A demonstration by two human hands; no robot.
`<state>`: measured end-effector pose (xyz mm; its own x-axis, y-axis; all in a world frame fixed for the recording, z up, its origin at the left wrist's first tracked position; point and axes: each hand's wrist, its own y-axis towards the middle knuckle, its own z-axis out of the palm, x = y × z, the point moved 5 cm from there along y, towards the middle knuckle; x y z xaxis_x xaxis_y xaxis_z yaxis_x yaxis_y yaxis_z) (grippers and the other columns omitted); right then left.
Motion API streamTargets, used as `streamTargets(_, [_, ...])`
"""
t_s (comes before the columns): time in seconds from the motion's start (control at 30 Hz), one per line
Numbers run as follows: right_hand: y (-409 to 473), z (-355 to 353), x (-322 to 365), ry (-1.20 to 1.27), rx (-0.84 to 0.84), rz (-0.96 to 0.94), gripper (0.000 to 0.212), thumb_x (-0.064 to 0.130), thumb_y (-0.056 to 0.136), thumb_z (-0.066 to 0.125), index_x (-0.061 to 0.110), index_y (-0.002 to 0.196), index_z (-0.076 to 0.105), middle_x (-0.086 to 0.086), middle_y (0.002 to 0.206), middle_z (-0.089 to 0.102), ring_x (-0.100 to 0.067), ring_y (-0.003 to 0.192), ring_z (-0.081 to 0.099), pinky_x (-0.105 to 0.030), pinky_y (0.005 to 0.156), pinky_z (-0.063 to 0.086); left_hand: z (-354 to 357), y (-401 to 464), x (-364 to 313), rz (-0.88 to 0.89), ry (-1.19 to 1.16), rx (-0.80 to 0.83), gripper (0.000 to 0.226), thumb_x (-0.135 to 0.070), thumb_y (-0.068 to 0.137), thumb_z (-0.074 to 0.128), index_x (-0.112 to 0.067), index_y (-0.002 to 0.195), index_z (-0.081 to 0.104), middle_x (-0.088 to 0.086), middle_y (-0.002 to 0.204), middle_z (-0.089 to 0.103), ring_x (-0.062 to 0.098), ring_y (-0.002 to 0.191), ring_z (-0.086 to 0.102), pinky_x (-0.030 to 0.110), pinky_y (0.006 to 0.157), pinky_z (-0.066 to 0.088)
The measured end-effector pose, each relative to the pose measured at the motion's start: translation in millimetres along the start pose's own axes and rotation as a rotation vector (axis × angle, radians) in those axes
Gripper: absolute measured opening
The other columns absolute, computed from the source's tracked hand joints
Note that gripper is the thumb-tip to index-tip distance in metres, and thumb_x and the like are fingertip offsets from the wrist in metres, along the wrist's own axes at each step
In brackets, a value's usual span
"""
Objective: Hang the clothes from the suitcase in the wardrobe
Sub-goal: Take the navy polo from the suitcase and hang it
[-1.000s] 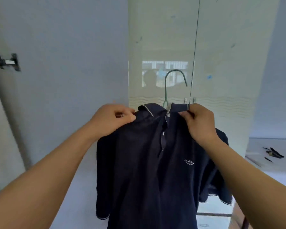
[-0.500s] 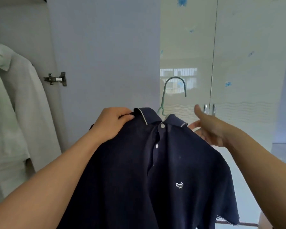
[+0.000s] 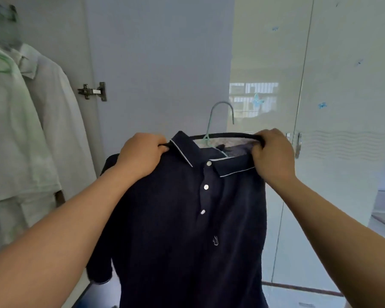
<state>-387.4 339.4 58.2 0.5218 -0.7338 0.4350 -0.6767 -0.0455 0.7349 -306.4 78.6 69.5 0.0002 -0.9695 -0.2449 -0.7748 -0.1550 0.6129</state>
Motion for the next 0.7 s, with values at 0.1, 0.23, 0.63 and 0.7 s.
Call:
streamTargets(0.1, [2, -1, -3, 0.073, 0.132, 0.009, 0.016, 0.018, 0.087, 0.056, 0.012, 0.091, 0.071, -0.008, 0.089, 0.068, -0.028, 0.092, 0.06, -0.029, 0.068, 0.035, -5, 0, -18, 0.049, -0.247, -0.024, 0.015, -0.02, 0.095, 0.056, -0.019, 0.099, 0.071, -0.007, 0.091, 0.068, 0.012, 0.089, 0.059, 0.018, 0.072, 0.039])
streamTargets(0.23, [-3, -17, -3, 0.423, 0.475, 0.065, 0.028, 0.046, 0.089, 0.058, 0.022, 0.097, 0.071, 0.004, 0.092, 0.07, -0.013, 0.089, 0.064, -0.029, 0.08, 0.048, -8, -5, -18, -0.035, -0.46, -0.099, 0.012, -0.014, 0.091, 0.063, -0.023, 0.087, 0.07, -0.01, 0.084, 0.068, 0.013, 0.086, 0.062, 0.021, 0.076, 0.045])
streamTargets(0.63, [15, -39, -52, 0.074, 0.048, -0.023, 0.025, 0.04, 0.091, 0.059, 0.015, 0.085, 0.06, -0.007, 0.088, 0.064, -0.029, 0.089, 0.058, -0.031, 0.068, 0.035, -3, -29, -59, 0.047, -0.675, 0.407, 0.022, 0.002, 0.077, 0.072, -0.02, 0.078, 0.077, -0.007, 0.101, 0.074, 0.001, 0.1, 0.066, 0.016, 0.09, 0.045])
streamTargets(0.7, [14, -34, -68, 0.129, 0.049, 0.056, 0.021, 0.039, 0.087, 0.065, 0.02, 0.082, 0.059, -0.007, 0.093, 0.067, -0.029, 0.095, 0.059, -0.03, 0.068, 0.035, 6, -28, -47, -0.073, -0.494, 0.408, 0.014, -0.011, 0.074, 0.08, -0.019, 0.085, 0.076, -0.007, 0.095, 0.075, 0.0, 0.092, 0.067, 0.018, 0.087, 0.044])
